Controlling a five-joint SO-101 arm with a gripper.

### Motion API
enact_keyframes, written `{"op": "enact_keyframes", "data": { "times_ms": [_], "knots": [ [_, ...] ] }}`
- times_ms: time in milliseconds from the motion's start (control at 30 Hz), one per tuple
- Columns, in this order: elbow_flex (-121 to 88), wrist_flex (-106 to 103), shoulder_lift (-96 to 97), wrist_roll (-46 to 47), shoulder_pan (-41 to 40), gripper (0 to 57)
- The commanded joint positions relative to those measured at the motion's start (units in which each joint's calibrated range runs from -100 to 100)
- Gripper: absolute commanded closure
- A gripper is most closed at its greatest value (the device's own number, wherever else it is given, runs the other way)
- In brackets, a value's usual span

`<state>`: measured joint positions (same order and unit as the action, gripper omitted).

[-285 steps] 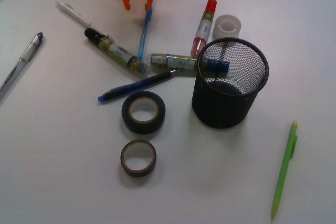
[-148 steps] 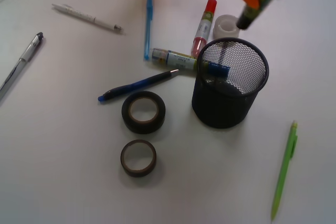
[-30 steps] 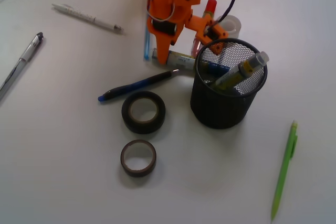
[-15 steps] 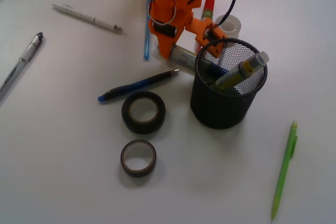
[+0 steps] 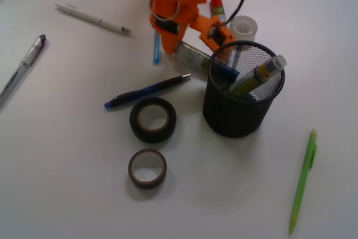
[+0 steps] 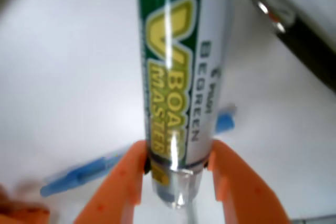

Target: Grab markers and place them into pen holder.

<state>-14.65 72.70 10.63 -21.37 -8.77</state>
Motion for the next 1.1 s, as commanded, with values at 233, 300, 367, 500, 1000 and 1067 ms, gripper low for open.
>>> {"op": "enact_keyframes", "data": {
  "times_ms": [233,300,367,500,1000,1067],
  "knots": [
    [0.51,5.6,-29.03,-0.68,2.75,57.0],
    [0.88,6.48,-32.17,-0.68,3.05,57.0],
    [1.06,6.92,-35.06,-0.78,3.87,57.0],
    [1.06,6.83,-39.91,-1.03,4.69,57.0],
    [1.06,-19.51,-36.59,-19.15,-9.66,57.1],
    [1.06,-25.54,-34.47,-21.44,-11.9,57.1]
  ]
}}
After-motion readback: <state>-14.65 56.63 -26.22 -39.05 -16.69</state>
